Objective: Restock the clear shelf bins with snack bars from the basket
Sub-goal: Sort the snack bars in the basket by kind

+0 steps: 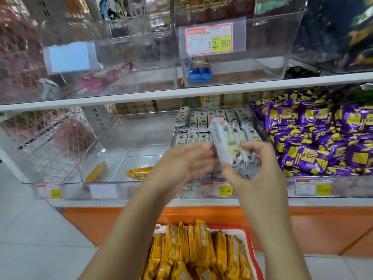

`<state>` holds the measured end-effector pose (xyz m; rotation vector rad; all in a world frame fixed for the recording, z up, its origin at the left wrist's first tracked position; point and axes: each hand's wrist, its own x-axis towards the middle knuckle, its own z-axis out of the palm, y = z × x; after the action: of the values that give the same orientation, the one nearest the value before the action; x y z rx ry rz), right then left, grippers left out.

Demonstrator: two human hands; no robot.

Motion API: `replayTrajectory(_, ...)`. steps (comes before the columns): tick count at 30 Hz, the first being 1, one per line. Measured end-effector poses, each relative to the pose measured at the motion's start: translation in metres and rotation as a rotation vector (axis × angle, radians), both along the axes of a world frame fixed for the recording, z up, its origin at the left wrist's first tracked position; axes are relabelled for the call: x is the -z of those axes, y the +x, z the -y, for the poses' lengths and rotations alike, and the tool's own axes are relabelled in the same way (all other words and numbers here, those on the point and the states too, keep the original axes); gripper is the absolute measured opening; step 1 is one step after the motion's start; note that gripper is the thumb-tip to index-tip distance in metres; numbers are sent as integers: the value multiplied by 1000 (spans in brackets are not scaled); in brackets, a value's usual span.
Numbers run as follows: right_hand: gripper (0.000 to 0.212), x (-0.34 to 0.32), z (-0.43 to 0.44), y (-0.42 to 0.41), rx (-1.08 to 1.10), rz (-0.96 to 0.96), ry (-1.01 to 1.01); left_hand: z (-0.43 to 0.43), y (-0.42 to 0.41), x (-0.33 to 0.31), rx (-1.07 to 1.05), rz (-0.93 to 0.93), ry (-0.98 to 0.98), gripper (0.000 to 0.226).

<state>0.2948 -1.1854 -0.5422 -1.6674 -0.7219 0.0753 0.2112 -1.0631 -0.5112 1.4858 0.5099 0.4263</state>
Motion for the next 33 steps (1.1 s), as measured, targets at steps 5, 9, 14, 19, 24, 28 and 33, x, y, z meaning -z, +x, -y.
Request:
replayTrajectory(5,43,-27,-58,44,-15,107,-252,-65,21,4,-386,-135,415,26)
replayTrajectory(9,43,-36,-115,75,-38,154,-428,-105,38,12,-363,-260,436,47)
replayTrajectory(14,37,-30,-170,91,-17,233,-622,-132,54,17,-297,-314,439,48)
replayTrajectory(19,62,-17,-205,95,-4,228,-664,-143,63,18,-216,-350,513,44)
replayTrajectory(24,72,-10,-214,99,-6,232,-649,-150,67,23,-164,-333,512,46)
replayTrajectory(28,76,-10,-214,98,3,200,-568,-150,67,24,-167,-311,483,47)
replayTrajectory(33,62,-13,-203,89,-45,207,-572,-150,62,23,-163,-322,512,56)
